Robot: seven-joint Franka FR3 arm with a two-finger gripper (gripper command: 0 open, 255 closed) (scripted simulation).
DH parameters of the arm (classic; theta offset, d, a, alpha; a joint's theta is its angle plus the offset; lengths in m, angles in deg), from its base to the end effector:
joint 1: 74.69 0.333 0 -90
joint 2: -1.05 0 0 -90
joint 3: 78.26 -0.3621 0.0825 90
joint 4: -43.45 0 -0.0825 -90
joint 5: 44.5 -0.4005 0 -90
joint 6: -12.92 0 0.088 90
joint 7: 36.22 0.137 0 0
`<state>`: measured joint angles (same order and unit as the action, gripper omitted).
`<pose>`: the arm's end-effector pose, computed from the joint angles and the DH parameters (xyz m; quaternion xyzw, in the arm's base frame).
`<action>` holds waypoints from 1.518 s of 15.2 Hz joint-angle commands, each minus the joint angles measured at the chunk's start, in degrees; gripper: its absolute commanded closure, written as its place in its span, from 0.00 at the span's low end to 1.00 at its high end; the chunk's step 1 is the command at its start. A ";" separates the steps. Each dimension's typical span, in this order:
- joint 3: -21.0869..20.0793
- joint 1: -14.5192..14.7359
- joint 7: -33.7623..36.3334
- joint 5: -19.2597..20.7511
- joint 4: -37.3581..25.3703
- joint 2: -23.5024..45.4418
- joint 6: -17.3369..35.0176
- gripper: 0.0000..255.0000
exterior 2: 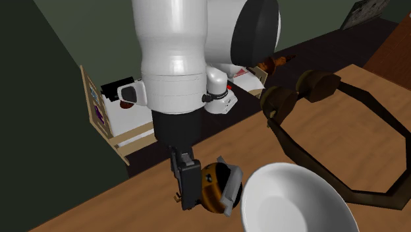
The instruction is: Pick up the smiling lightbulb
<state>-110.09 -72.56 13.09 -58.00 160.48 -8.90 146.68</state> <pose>0.4602 0.3418 0.5668 -0.9566 0.1836 -0.1271 0.1873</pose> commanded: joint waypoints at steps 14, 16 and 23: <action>-1.60 -0.12 2.23 2.51 2.09 3.89 7.12 1.00; -1.46 -0.15 1.92 2.27 2.26 3.71 7.11 1.00; -1.53 -0.16 2.55 2.59 0.25 3.43 4.90 1.00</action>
<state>-111.60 -72.74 15.51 -55.41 161.17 -5.28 152.23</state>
